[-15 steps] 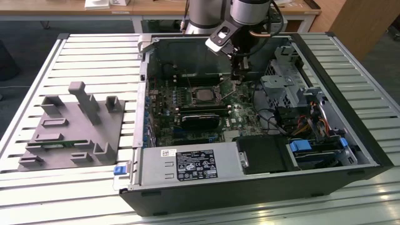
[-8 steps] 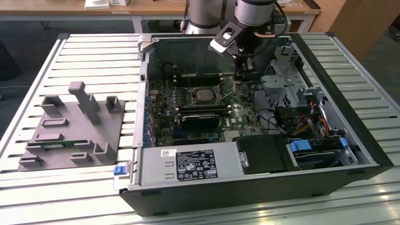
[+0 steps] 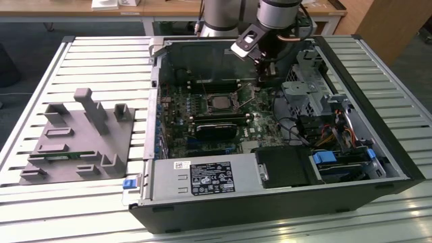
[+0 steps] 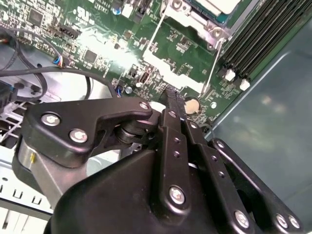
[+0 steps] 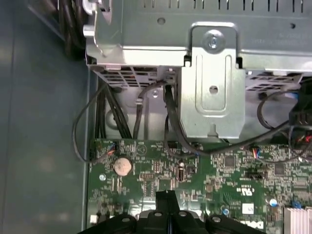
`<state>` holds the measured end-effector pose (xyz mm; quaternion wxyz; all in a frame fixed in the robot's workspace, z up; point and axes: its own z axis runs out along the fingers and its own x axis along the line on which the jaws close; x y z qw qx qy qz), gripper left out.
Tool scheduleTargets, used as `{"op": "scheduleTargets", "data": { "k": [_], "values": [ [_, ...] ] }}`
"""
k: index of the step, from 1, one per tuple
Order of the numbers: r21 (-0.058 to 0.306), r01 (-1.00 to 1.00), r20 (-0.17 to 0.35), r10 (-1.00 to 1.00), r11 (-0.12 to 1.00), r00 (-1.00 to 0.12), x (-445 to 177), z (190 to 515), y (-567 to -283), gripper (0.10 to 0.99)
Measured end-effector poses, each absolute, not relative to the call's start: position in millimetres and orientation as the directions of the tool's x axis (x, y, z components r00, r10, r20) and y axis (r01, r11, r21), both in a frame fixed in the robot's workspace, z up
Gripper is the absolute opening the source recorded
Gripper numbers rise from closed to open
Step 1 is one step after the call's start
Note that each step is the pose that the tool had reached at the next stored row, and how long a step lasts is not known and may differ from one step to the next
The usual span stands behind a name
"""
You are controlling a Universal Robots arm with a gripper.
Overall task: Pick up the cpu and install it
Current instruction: 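Close the cpu cover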
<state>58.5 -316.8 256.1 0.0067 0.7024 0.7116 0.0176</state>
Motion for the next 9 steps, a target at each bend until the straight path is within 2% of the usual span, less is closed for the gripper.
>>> {"op": "scheduleTargets", "data": {
  "k": [9],
  "values": [
    [0.034,0.999,0.015,1.000,0.013,-0.013,62.7,245.6,-316.2,0.106]
  ]
}}
